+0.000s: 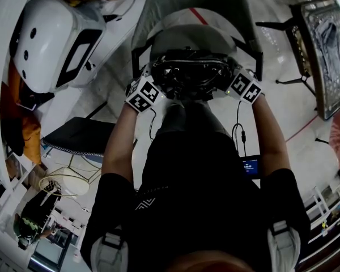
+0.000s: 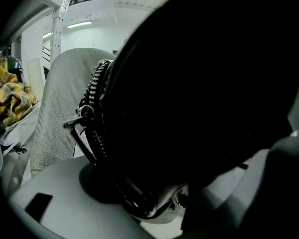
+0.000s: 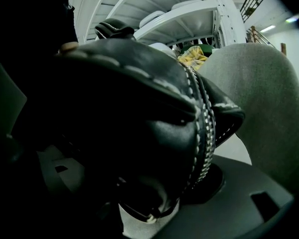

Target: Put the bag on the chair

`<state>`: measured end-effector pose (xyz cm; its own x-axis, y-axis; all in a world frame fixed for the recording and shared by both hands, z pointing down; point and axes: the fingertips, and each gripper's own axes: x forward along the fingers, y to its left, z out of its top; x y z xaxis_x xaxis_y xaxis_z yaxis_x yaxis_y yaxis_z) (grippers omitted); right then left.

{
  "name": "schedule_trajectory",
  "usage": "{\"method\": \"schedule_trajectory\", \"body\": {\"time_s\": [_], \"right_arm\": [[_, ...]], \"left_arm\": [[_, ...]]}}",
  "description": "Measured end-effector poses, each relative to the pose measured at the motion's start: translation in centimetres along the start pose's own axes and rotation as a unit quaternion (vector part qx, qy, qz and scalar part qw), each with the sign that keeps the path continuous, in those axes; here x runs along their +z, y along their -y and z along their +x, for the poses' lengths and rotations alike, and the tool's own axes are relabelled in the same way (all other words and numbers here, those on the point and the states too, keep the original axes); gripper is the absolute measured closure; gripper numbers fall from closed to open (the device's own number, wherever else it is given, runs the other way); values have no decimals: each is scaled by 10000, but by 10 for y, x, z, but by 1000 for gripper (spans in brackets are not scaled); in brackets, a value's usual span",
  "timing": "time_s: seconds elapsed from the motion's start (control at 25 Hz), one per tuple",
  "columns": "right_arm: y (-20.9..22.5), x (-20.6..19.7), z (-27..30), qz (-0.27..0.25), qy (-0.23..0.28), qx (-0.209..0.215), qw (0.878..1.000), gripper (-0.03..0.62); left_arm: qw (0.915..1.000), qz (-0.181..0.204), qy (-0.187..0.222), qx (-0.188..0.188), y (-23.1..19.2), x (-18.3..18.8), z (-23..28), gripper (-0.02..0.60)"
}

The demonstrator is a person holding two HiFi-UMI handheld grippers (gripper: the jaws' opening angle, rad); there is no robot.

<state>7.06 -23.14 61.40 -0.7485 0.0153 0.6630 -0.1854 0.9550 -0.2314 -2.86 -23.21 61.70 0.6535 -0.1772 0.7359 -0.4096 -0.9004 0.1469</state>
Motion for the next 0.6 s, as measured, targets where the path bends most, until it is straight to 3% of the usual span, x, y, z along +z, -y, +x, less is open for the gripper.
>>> {"method": "schedule_trajectory", "body": {"time_s": [0.6], "right_arm": [[-4, -8, -16, -216, -127, -150, 9996, 275]], "left_arm": [[9997, 197, -172, 20, 6, -5, -5, 196]]}}
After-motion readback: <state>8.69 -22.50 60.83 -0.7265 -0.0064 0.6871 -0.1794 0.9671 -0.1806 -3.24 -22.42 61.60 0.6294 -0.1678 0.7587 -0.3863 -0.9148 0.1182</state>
